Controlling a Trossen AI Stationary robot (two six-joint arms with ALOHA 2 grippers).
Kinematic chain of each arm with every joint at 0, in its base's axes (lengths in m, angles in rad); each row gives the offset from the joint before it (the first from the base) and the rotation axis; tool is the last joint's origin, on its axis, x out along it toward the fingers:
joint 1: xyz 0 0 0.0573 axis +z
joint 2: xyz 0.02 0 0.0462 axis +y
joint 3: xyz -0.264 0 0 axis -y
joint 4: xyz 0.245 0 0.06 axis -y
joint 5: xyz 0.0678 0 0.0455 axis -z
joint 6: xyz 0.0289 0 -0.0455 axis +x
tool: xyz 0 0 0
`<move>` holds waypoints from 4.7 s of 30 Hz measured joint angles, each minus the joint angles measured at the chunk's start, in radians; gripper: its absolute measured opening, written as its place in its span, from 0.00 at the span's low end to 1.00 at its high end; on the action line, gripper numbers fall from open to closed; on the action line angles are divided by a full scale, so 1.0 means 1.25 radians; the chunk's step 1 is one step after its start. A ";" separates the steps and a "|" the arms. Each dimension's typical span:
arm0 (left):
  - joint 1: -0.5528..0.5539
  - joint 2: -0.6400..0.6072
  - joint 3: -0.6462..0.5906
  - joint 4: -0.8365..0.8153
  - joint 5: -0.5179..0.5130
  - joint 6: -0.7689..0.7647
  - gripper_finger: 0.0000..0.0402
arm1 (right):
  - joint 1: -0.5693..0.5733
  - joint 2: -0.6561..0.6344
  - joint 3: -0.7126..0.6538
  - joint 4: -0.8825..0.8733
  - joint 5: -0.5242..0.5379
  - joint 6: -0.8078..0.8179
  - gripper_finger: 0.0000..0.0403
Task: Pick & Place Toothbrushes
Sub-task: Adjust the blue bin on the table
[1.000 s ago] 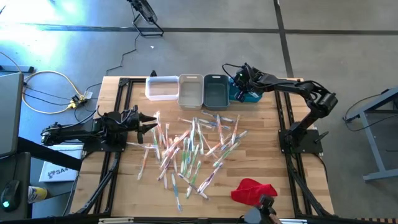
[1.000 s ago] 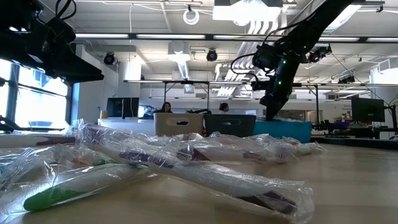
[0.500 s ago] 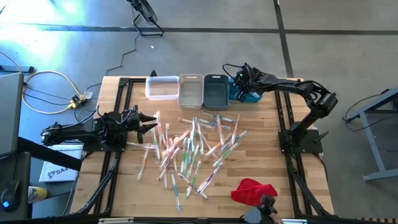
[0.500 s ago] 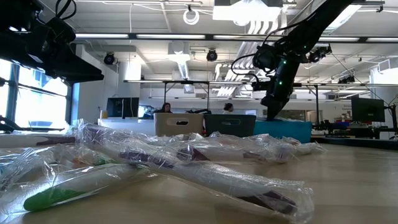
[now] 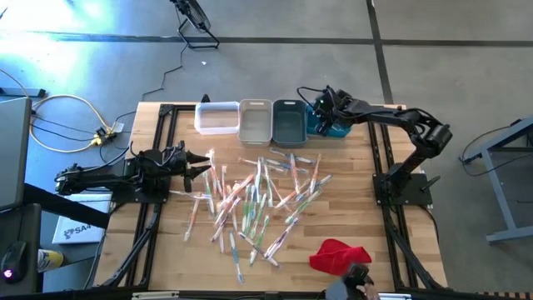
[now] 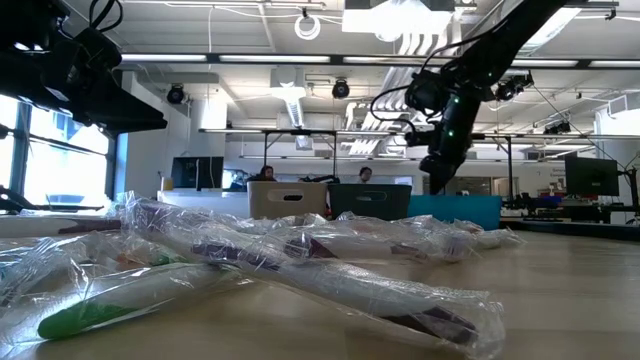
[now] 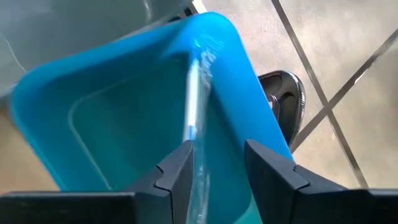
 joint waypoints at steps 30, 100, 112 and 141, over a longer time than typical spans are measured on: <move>0.000 0.000 0.000 0.000 0.000 0.000 0.34 | 0.274 -0.142 0.000 0.016 0.103 0.168 0.07; 0.000 0.000 0.000 0.000 0.000 -0.003 0.34 | 0.095 -0.141 -0.125 -0.282 0.024 0.566 0.01; 0.000 0.000 0.000 0.000 0.000 -0.003 0.34 | 0.059 -0.118 -0.125 -0.273 0.068 0.568 0.01; 0.000 0.000 0.000 0.000 0.000 -0.003 0.34 | 0.098 -0.162 -0.126 -0.212 0.113 0.533 0.01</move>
